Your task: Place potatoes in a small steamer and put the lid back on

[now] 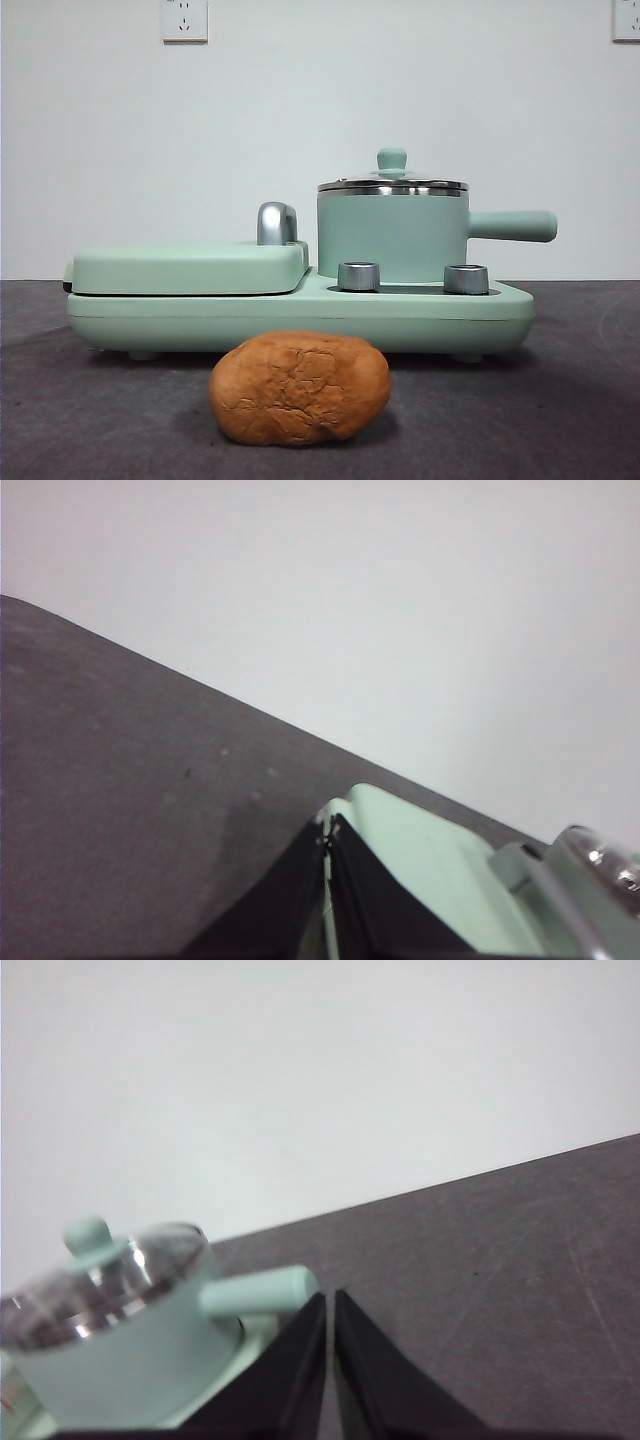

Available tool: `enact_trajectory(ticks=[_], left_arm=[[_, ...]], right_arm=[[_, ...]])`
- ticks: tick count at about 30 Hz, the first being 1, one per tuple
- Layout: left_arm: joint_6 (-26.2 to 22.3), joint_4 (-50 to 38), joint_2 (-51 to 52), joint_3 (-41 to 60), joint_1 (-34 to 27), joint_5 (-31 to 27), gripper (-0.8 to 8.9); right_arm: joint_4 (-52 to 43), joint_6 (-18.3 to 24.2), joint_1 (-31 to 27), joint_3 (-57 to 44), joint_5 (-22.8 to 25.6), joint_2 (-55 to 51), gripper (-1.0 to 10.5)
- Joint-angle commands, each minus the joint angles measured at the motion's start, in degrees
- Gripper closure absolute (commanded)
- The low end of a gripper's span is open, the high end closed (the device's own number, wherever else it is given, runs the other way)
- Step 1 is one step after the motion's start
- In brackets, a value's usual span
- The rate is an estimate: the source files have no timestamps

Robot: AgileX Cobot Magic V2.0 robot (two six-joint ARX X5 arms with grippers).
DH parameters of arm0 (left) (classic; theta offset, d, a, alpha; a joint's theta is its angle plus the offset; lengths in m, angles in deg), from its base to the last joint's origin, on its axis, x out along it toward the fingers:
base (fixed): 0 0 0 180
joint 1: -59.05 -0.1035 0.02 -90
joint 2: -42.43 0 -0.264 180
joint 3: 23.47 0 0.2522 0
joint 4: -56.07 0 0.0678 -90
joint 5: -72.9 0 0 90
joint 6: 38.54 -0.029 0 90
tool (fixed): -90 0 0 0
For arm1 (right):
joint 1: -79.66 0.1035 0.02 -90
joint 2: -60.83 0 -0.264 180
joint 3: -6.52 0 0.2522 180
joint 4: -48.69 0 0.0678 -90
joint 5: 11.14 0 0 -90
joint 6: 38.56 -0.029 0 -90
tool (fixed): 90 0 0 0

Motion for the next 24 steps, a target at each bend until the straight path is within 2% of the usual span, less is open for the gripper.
enact_trajectory(ticks=[1, 5, 8, 12, 16, 20, 24], left_arm=[[-0.3, 2.9, -1.1, -5.3, 0.0, 0.9, 8.08], [-7.1, 9.0, -4.3, -12.3, 0.0, 3.6, 8.08], [-13.5, 11.5, -7.5, -17.4, 0.0, 7.7, 8.08], [-20.4, 13.9, -12.6, -23.4, 0.0, 15.0, 8.08], [-24.4, 17.4, -18.7, -28.8, 0.0, 20.4, 8.08], [-29.6, 22.1, -24.8, -33.6, 0.0, 23.7, 8.08], [-34.6, 25.7, -31.2, -37.4, 0.8, 24.4, 8.08]], right_arm=[[2.7, -3.4, 0.0, 4.4, 0.0, 0.1, 9.3], [8.4, -2.6, 0.0, 10.3, -2.3, 1.8, 9.3], [10.8, 0.7, 0.0, 14.6, -6.9, 4.1, 9.3], [14.2, 7.2, 0.0, 20.0, -13.4, 8.7, 9.3], [19.0, 14.9, 0.0, 24.7, -19.4, 14.2, 9.3], [23.7, 21.9, 0.0, 27.8, -24.1, 19.6, 9.3], [26.6, 27.4, 0.0, 29.4, -25.6, 24.3, 9.3]])
